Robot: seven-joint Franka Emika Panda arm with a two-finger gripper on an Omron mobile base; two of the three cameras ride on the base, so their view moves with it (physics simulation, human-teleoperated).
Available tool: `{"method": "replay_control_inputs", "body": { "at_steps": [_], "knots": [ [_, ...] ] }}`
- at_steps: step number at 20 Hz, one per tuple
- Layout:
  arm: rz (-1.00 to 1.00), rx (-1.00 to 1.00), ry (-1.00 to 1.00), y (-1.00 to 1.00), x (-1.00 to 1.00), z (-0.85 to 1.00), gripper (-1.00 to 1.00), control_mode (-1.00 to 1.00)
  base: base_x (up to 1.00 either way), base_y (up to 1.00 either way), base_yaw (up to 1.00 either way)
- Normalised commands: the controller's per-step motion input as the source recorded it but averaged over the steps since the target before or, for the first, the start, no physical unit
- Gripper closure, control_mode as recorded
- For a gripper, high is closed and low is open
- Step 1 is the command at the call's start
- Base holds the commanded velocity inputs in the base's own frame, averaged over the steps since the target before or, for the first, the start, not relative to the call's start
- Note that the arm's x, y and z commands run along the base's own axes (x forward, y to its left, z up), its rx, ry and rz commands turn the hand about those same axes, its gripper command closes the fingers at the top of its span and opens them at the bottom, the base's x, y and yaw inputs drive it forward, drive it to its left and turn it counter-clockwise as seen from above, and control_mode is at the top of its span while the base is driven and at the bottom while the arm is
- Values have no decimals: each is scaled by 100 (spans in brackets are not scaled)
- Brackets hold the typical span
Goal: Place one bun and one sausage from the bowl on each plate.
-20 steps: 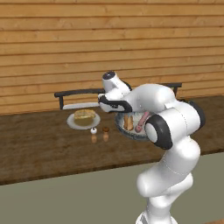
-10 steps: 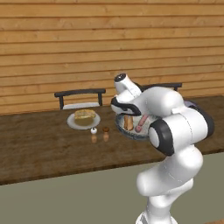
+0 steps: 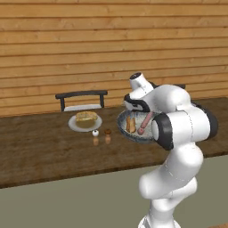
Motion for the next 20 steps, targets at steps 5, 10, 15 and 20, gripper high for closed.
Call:
{"method": "replay_control_inputs", "body": {
  "at_steps": [5,10,15,20],
  "knots": [
    [0,0,0,-26,11,-14,-100,-100,0,0,0],
    [-1,0,0,-14,10,-28,-100,-100,0,0,0],
    [-6,0,0,-3,21,-29,-100,-100,0,0,0],
    [-3,0,0,0,25,0,-100,-100,0,0,0]
  ]
}}
